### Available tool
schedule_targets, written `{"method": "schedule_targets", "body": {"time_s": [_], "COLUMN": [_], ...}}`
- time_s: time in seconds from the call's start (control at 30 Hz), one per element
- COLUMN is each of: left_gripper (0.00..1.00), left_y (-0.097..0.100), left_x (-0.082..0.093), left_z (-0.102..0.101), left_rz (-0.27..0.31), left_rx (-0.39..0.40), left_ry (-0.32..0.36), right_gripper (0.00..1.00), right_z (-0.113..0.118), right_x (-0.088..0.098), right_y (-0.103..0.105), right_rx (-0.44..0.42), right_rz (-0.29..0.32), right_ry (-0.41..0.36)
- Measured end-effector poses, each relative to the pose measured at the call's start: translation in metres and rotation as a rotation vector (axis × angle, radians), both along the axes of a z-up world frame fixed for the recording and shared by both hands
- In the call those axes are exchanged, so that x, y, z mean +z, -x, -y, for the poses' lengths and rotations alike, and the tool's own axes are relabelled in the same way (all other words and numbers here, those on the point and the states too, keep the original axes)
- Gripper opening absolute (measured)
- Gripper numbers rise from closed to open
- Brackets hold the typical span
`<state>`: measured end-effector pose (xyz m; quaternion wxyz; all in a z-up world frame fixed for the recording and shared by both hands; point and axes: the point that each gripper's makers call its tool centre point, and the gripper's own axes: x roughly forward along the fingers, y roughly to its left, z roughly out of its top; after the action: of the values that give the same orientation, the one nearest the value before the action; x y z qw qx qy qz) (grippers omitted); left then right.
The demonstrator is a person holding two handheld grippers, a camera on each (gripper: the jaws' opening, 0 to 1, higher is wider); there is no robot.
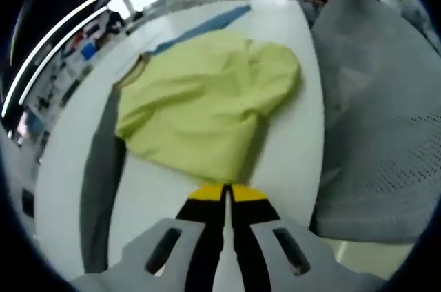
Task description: Fold the garment on the visible template until the final outline fits inside the template.
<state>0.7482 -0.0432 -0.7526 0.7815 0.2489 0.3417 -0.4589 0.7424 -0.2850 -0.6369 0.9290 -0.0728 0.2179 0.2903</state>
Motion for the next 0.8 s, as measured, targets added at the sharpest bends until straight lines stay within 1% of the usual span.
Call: {"method": "schedule_targets", "body": {"time_s": [0.03, 0.07, 0.1, 0.13, 0.17, 0.2, 0.27, 0.3, 0.33, 0.37, 0.43, 0.47, 0.53, 0.57, 0.73, 0.8], "left_gripper": [0.00, 0.00, 0.00, 0.00, 0.00, 0.00, 0.00, 0.00, 0.00, 0.00, 0.00, 0.00, 0.00, 0.00, 0.00, 0.00], "left_y": [0.001, 0.000, -0.001, -0.001, -0.003, -0.005, -0.011, -0.016, -0.021, -0.028, -0.038, -0.046, -0.058, -0.065, -0.095, -0.108], "left_x": [0.006, 0.014, 0.020, 0.022, 0.030, 0.036, 0.054, 0.064, 0.072, 0.082, 0.095, 0.104, 0.117, 0.123, 0.140, 0.146], "left_z": [0.006, 0.013, 0.016, 0.017, 0.021, 0.025, 0.035, 0.039, 0.042, 0.044, 0.045, 0.046, 0.045, 0.043, 0.028, 0.020], "left_rz": [-0.024, -0.055, -0.070, -0.077, -0.082, -0.082, -0.089, -0.090, -0.088, -0.085, -0.076, -0.069, -0.051, -0.045, 0.008, 0.016], "left_rx": [0.013, 0.033, 0.043, 0.046, 0.051, 0.053, 0.073, 0.096, 0.114, 0.142, 0.175, 0.205, 0.245, 0.274, 0.379, 0.422], "left_ry": [0.057, 0.131, 0.165, 0.179, 0.212, 0.243, 0.333, 0.388, 0.427, 0.474, 0.537, 0.583, 0.649, 0.676, 0.735, 0.764], "right_gripper": [0.88, 0.88, 0.88, 0.87, 0.87, 0.85, 0.84, 0.83, 0.83, 0.83, 0.81, 0.80, 0.78, 0.77, 0.70, 0.67], "right_z": [0.000, 0.000, 0.000, -0.001, -0.001, -0.002, -0.004, -0.005, -0.006, -0.007, -0.009, -0.011, -0.014, -0.016, -0.021, -0.024], "right_x": [-0.001, -0.002, -0.003, -0.004, -0.007, -0.009, -0.013, -0.014, -0.017, -0.018, -0.022, -0.024, -0.027, -0.027, -0.035, -0.039], "right_y": [0.001, 0.001, 0.002, 0.002, 0.003, 0.004, 0.004, 0.004, 0.004, 0.004, 0.005, 0.005, 0.005, 0.005, 0.003, 0.002], "right_rx": [0.000, -0.001, -0.001, 0.000, 0.004, 0.006, 0.013, 0.015, 0.018, 0.021, 0.027, 0.036, 0.046, 0.051, 0.076, 0.087], "right_rz": [-0.003, -0.006, -0.009, -0.012, -0.020, -0.026, -0.040, -0.044, -0.050, -0.054, -0.060, -0.068, -0.077, -0.078, -0.097, -0.109], "right_ry": [-0.003, -0.006, -0.009, -0.009, -0.004, -0.002, -0.008, -0.012, -0.017, -0.017, -0.007, -0.002, -0.004, -0.007, -0.015, -0.018]}}
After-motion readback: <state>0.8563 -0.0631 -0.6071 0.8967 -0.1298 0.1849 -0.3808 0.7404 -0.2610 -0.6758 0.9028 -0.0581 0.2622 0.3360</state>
